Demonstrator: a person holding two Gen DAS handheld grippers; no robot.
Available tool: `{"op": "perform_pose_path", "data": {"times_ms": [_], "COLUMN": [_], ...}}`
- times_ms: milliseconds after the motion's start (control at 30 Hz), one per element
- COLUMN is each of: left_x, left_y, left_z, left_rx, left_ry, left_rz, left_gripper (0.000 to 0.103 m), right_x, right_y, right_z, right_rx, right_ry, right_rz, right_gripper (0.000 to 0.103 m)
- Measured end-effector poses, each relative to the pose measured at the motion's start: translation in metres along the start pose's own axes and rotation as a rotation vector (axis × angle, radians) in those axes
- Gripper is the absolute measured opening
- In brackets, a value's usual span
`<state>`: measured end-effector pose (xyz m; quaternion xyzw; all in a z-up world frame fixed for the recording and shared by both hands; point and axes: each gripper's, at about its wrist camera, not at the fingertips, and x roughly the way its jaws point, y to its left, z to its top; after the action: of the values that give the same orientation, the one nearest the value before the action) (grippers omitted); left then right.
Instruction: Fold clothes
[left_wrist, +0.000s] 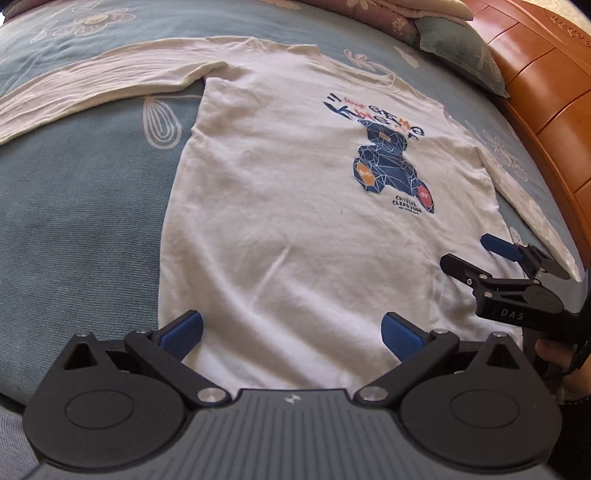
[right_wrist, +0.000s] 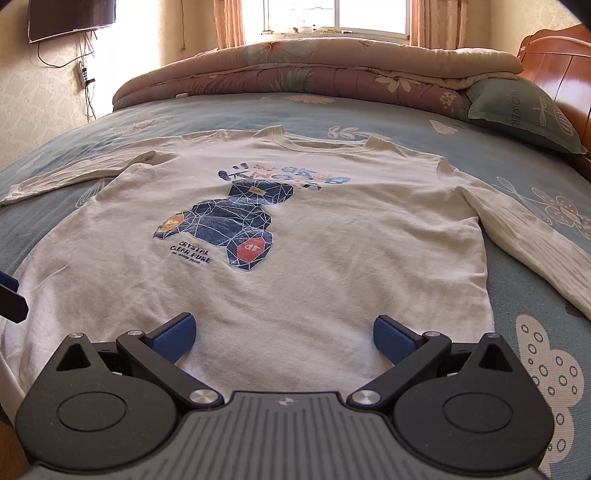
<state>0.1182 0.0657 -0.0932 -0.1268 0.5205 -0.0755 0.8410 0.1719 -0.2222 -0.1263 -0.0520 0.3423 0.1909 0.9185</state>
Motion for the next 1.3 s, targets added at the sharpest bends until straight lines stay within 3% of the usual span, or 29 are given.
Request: {"op": "perform_pose_path", "data": {"times_ms": [100, 233, 367, 500, 533, 700, 800, 933, 1100, 1167, 1300], "left_x": [-0.01, -0.023, -0.005, 0.017, 0.015, 0.014, 0.013, 0.008, 0.015, 0.026, 0.024], "left_y": [-0.002, -0.02, -0.035, -0.031, -0.03, -0.029, -0.035, -0.056, -0.074, -0.072, -0.065], "left_z": [-0.005, 0.002, 0.007, 0.003, -0.001, -0.002, -0.003, -0.001, 0.001, -0.001, -0.016], "left_rx": [-0.023, 0.007, 0.01, -0.028, -0.024, -0.012, 0.008, 0.106, 0.199, 0.19, 0.2], "left_ry": [0.001, -0.089, -0.076, -0.032, -0.058, -0.061, -0.064, -0.082, -0.107, -0.057, -0.099], "left_rz": [0.011, -0.084, -0.09, -0.068, -0.081, -0.088, -0.067, -0.077, -0.103, -0.119, -0.144], "left_gripper": [0.102, 0.102, 0.102, 0.102, 0.102, 0.102, 0.102, 0.102, 0.102, 0.102, 0.102], "right_x": [0.0, 0.0, -0.006, -0.037, -0.047, -0.082, -0.074, -0.058, -0.059, -0.059, -0.059], "right_y": [0.0, 0.0, -0.002, -0.02, -0.025, -0.024, -0.02, -0.015, -0.012, -0.011, -0.01], "right_z": [0.0, 0.0, 0.005, 0.009, 0.01, 0.003, -0.015, -0.035, -0.041, -0.042, -0.043], "right_rx": [-0.002, -0.006, 0.012, 0.113, 0.134, 0.024, 0.0, -0.035, -0.055, -0.058, -0.061], "right_ry": [0.001, 0.003, 0.024, 0.002, 0.0, -0.002, 0.07, 0.149, 0.125, 0.119, 0.111], "right_rz": [0.001, 0.001, 0.017, 0.078, 0.088, 0.111, 0.126, 0.131, 0.109, 0.1, 0.089], "right_gripper": [0.103, 0.103, 0.103, 0.103, 0.103, 0.103, 0.103, 0.103, 0.103, 0.103, 0.103]}}
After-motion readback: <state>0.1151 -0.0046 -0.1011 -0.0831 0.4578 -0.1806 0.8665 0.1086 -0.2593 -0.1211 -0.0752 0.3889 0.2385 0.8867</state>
